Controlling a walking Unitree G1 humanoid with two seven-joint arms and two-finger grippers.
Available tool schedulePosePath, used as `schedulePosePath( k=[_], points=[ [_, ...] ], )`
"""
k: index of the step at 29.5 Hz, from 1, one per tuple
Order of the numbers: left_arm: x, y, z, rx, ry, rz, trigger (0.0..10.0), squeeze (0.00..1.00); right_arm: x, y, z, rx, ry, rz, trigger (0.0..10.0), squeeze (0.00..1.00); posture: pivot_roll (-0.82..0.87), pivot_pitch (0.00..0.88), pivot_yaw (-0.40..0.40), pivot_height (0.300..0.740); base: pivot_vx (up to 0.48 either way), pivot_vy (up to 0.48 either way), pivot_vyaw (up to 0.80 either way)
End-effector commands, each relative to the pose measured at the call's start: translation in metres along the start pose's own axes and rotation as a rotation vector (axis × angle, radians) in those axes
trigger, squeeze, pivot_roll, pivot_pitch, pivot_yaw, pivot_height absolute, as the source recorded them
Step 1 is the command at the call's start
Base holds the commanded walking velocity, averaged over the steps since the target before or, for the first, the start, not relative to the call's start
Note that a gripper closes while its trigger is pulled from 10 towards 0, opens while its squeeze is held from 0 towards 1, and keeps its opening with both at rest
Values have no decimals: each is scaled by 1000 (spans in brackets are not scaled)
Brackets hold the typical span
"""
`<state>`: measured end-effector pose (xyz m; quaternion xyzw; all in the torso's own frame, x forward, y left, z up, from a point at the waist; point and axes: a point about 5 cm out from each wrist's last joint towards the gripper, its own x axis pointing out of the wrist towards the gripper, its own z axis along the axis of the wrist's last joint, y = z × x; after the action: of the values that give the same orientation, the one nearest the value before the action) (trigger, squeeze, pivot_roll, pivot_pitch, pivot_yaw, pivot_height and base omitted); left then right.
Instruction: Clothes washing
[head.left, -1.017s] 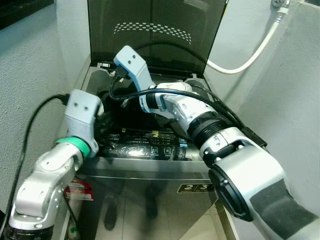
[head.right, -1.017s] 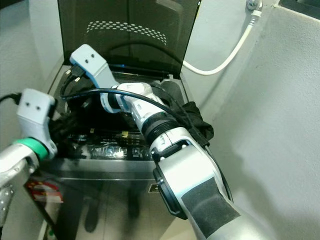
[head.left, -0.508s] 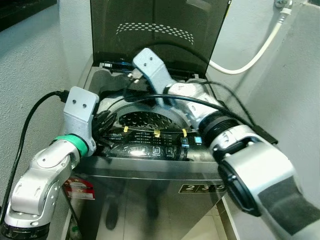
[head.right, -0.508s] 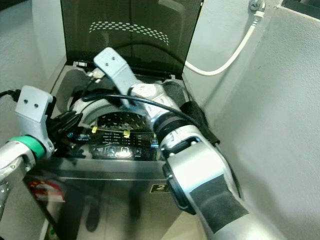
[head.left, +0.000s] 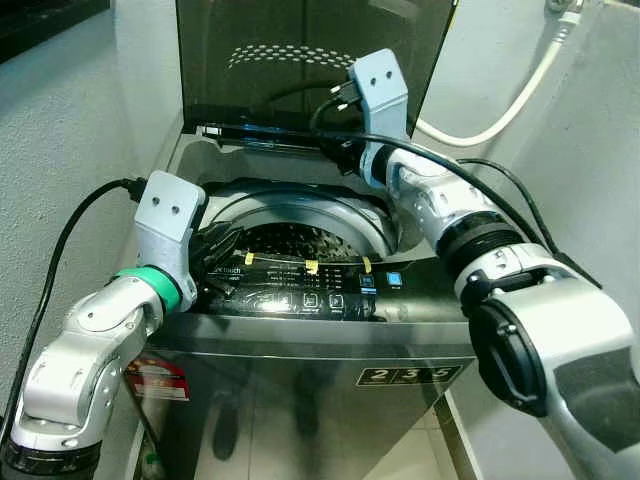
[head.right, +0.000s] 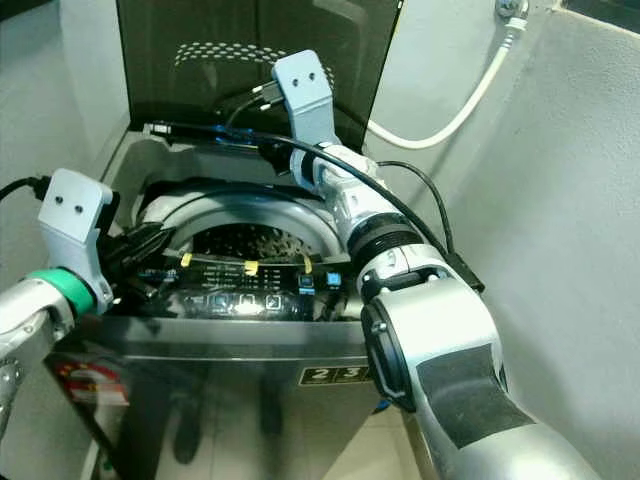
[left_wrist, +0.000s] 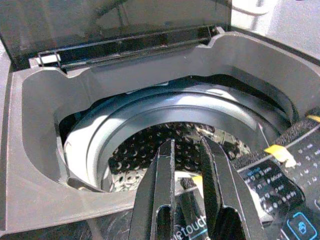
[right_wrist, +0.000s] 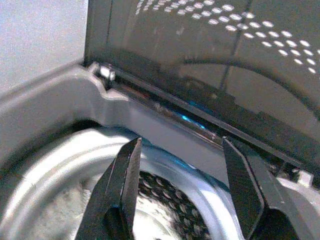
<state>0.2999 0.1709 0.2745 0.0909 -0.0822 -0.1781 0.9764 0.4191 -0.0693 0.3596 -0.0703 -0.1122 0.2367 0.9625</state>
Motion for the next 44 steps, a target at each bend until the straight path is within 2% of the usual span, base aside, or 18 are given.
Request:
schedulePosePath(
  k=[1,3,4,5,7,9,12,13,14,15,17,18,19,21,23,26,32,44],
  points=[
    [1,-2,-3,-17,22,14,10000,0,-6,-12,-8,91,-39,-41,10000,0,112,45,-44,740,0,0,0],
    [0,0,-8,2,44,60,10000,0,-12,-19,-25,160,-42,-103,10000,0,110,42,-44,740,0,0,0],
    [0,0,-8,2,44,60,10000,0,-12,-19,-25,160,-42,-103,10000,0,110,42,-44,740,0,0,0],
    [-1,3,-9,25,33,110,10000,0,-21,-25,-48,197,-47,-164,10000,0,102,35,-43,740,0,0,0],
    [-1,3,-9,25,33,110,10000,0,-21,-25,-48,197,-47,-164,10000,0,102,35,-43,740,0,0,0],
    [-1,4,-6,28,3,154,10000,0,-30,-29,-64,237,-72,-204,10000,0,99,31,-49,740,0,0,0],
    [0,7,-4,9,-9,199,10000,0,-38,-31,-73,241,-105,-247,10000,0,87,23,-52,740,0,0,0],
    [1,7,-5,3,-17,220,10000,0,-48,-27,-85,281,-134,-254,10000,0,73,17,-48,740,0,0,0],
    [1,7,-5,3,-17,220,10000,0,-48,-27,-85,281,-134,-254,10000,0,73,17,-48,740,0,0,0],
    [3,6,-10,-8,-14,237,10000,0,-58,-20,-98,313,-142,-259,10000,0,60,9,-46,740,0,0,0],
    [3,6,-10,-8,-14,237,10000,0,-58,-20,-98,313,-142,-259,10000,0,60,9,-46,740,0,0,0],
    [4,3,-15,-22,-8,244,10000,0,-69,-11,-107,343,-156,-259,10000,0,53,7,-43,740,0,0,0],
    [4,3,-15,-22,-8,244,10000,0,-69,-11,-107,343,-156,-259,10000,0,53,7,-43,740,0,0,0],
    [6,-1,-22,-48,-5,260,10000,0,-79,5,-117,354,-138,-241,10000,0,49,2,-40,740,0,0,0],
    [6,-1,-22,-48,-5,260,10000,0,-79,5,-117,354,-138,-241,10000,0,49,2,-40,740,0,0,0],
    [5,-6,-26,-77,-6,271,10000,0,-80,16,-120,346,-131,-224,10000,0,44,0,-44,740,0,0,0],
    [1,-15,-31,-104,-16,307,10000,0,-81,27,-121,349,-126,-178,10000,0,42,0,-61,740,0,0,0],
    [-1,-11,-30,-102,-39,343,10000,0,-86,31,-110,336,-150,-136,10000,0,47,0,-67,740,0,-212,0]
  ],
)
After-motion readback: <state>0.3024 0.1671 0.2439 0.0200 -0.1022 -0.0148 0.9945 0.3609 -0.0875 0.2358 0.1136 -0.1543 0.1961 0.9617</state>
